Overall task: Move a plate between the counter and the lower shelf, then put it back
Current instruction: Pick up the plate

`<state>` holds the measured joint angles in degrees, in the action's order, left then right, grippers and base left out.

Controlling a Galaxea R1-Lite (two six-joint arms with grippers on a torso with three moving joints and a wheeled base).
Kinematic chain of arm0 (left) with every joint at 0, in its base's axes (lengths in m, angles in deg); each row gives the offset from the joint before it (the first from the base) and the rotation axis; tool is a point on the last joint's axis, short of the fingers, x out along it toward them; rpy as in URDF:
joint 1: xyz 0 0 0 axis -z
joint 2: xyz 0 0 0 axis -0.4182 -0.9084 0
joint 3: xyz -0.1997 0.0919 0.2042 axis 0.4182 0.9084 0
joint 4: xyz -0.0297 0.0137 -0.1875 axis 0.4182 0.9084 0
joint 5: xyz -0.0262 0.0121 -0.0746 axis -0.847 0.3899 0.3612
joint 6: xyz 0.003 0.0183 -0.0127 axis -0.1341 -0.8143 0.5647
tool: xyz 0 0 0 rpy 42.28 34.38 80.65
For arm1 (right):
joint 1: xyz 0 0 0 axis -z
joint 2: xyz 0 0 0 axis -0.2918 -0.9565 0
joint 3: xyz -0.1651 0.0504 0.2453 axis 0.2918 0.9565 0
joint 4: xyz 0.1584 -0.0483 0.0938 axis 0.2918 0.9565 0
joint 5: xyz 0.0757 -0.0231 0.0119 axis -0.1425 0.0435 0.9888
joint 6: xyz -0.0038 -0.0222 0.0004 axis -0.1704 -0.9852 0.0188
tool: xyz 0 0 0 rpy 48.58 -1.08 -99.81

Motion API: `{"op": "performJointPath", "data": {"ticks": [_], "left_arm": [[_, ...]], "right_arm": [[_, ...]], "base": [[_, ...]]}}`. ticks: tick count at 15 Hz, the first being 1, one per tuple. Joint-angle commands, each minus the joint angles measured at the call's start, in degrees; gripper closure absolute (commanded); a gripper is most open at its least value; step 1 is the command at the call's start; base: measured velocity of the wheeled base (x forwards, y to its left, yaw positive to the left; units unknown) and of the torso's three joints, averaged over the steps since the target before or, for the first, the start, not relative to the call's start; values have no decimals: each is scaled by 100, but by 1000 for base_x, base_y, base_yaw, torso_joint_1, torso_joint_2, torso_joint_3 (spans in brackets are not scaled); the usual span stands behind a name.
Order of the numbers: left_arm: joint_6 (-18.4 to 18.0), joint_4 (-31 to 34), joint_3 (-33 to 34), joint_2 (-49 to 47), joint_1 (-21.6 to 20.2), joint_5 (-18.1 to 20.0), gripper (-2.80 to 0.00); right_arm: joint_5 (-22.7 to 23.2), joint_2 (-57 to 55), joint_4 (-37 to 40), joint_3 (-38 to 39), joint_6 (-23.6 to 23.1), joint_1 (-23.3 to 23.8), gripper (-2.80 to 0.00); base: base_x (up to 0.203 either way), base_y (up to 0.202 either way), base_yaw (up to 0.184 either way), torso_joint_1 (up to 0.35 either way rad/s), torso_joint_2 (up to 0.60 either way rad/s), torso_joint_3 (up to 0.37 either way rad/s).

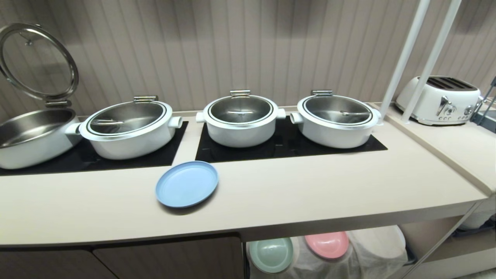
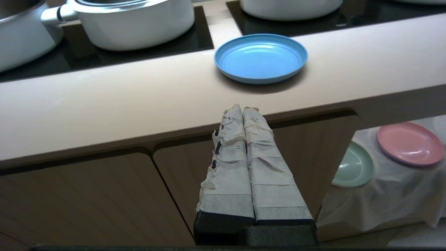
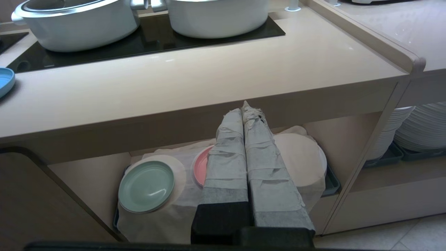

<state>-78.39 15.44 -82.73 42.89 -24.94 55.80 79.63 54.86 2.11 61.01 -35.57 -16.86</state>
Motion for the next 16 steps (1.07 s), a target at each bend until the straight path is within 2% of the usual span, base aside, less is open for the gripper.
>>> {"op": "performJointPath", "data": {"ticks": [1,4,6,9,12,16], "left_arm": [[-3,429,-410,-6,-4,69,0],[-3,1882,-1312,-103,-4,236,0],[-3,2482,-1729,-362,2,316,0],[4,2571,-2069,-1142,22,355,0],[12,2664,-2850,-2433,11,292,0],[207,3492,-4120,-4030,-3,287,0]], "right_arm": [[-3,0,-5,0,-1,-9,0],[-3,0,-5,0,5,-2,0],[-3,0,-5,0,-1,-2,0],[-3,0,-5,0,7,-2,0],[-3,0,-5,0,6,-2,0],[-3,0,-5,0,6,-3,0]], "base": [[0,0,0,0,0,0],[0,0,0,0,0,0],[0,0,0,0,0,0],[0,0,0,0,0,0],[0,0,0,0,0,0],[0,0,0,0,0,0]]}}
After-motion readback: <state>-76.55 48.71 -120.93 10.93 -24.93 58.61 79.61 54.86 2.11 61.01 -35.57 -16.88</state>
